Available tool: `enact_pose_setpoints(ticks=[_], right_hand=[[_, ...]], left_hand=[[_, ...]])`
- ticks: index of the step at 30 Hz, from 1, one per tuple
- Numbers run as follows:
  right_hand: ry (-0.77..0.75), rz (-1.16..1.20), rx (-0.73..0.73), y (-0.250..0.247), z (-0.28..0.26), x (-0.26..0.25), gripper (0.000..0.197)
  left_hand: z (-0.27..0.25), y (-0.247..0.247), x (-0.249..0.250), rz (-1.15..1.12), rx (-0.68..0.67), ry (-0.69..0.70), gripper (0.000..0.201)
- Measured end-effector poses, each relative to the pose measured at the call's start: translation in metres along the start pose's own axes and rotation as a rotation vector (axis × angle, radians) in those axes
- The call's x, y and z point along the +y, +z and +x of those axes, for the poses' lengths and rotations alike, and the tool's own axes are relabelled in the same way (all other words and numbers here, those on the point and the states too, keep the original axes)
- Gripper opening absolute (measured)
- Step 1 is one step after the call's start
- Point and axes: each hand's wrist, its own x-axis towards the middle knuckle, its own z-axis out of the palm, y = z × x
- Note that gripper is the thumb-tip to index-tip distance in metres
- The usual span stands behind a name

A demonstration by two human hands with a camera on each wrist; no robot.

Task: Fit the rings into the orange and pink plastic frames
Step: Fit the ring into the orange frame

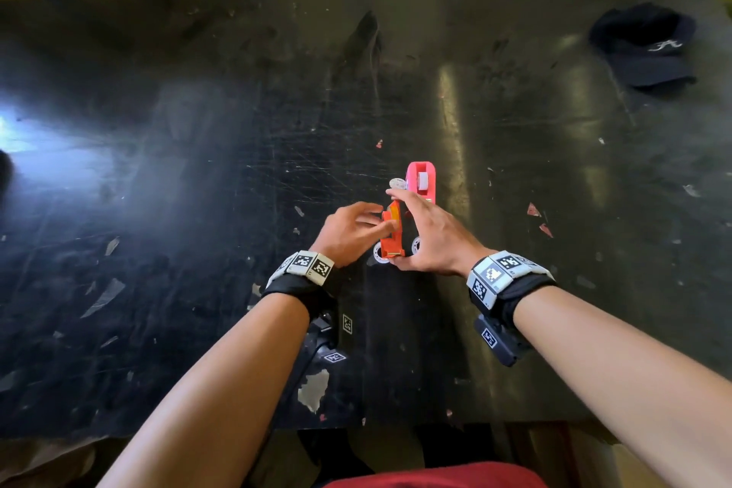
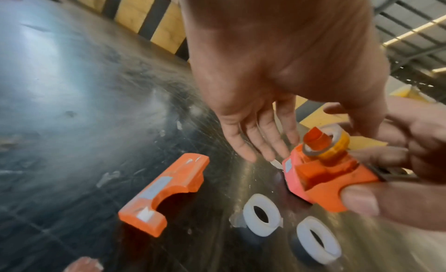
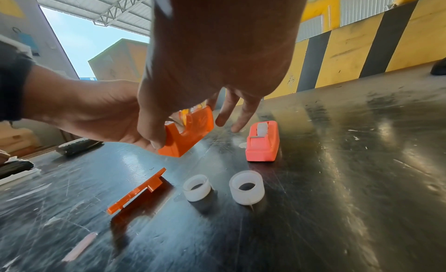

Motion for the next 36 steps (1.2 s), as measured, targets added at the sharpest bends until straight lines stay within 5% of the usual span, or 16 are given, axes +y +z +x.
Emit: enact_pose_setpoints(ticks=[3,8,10,15,20,25,32,36], right_hand=[[-0.014,-0.003,-0.002,0.0,-0.001,-0.001,0.107],[0.018,-0.003,0.021,-0.002,-0.004,0.006,0.103],[0.069,-0.02,0.01,-0.004,-0.006,0.012,0.105],[0.138,-0.027,-0.028,-0.006,-0.012,0.023,0.105],[0.156,-0.014,-0.039,-0.004,-0.015,0.026,0.106],[0.149,0.004,-0.052,-0.004,-0.017,0.028,0.104],[0.102,0.014,-0.049,-0.008,-0.021,0.027,0.101],[0.111,0.042,-0.01,-0.01,-0.027,0.032,0.099]], left_hand=[[0.0,0.004,0.004,-0.027,-0.025,0.04,0.043],[-0.001,0.003,-0.005,-0.106,0.138,-0.012,0.032],[-0.004,0.002,-0.014,0.026,0.161,-0.039,0.029],[-0.019,0.018,-0.035,0.627,-0.027,-0.107,0.041],[-0.024,0.035,-0.05,0.788,-0.048,-0.111,0.061],[-0.014,0.041,-0.043,0.764,0.098,0.053,0.064],[0.001,0.06,-0.033,0.826,0.058,0.068,0.049],[0.003,0.046,-0.029,0.385,0.108,0.086,0.037]])
